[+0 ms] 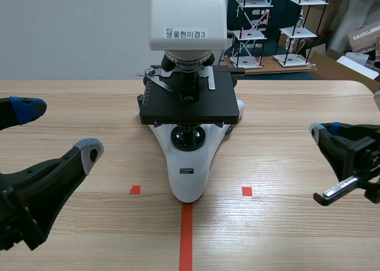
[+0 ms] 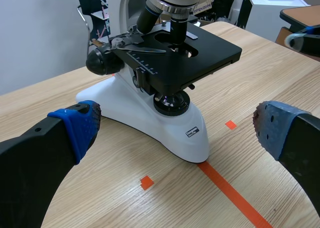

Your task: Point at the stage knob

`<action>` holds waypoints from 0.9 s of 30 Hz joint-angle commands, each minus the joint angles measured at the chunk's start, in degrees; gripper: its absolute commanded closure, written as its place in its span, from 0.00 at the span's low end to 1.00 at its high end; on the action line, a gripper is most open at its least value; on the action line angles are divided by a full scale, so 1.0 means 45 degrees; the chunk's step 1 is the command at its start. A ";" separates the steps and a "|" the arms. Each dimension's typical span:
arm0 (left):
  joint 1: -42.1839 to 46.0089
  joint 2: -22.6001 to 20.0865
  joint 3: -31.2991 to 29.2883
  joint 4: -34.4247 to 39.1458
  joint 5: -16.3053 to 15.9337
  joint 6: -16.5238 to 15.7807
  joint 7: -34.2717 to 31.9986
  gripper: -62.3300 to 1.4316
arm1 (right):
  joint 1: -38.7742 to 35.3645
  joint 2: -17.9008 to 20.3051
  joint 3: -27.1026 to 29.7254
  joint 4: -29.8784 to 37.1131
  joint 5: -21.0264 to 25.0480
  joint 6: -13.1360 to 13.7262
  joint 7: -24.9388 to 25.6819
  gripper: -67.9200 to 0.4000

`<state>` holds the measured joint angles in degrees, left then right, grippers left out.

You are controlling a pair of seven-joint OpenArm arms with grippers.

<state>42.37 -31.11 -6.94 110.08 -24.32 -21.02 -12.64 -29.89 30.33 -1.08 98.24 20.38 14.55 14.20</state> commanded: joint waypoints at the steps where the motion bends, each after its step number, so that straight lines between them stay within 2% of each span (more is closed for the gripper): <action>1: 0.0063 0.0068 -0.0034 0.0073 -0.0117 0.0068 -0.0233 0.00 | 0.0699 0.0097 -0.0083 -0.0306 0.0029 -0.0049 0.0520 1.00; 13: 0.0063 0.0068 -0.0034 0.0073 -0.0117 0.0068 -0.0233 0.00 | 0.4532 -0.0078 -0.2356 -0.4124 -0.0282 0.0019 0.1948 1.00; 21: 0.0063 0.0068 -0.0034 0.0073 -0.0117 0.0068 -0.0228 0.00 | 0.6382 -0.0816 -0.3249 -0.6139 -0.1681 0.0117 0.2846 1.00; 25: 0.0063 0.0068 -0.0034 0.0073 -0.0117 0.0068 -0.0228 0.00 | 0.7038 -0.1069 -0.3546 -0.6795 -0.1841 0.0651 0.3152 1.00; 27: 0.0063 0.0068 -0.0034 0.0073 -0.0117 0.0068 -0.0228 0.00 | 0.7295 -0.1171 -0.3653 -0.7033 -0.1875 0.0670 0.3177 1.00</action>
<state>42.37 -31.11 -6.94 110.08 -24.32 -21.02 -12.64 1.78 24.77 -17.76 65.69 11.73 17.78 27.20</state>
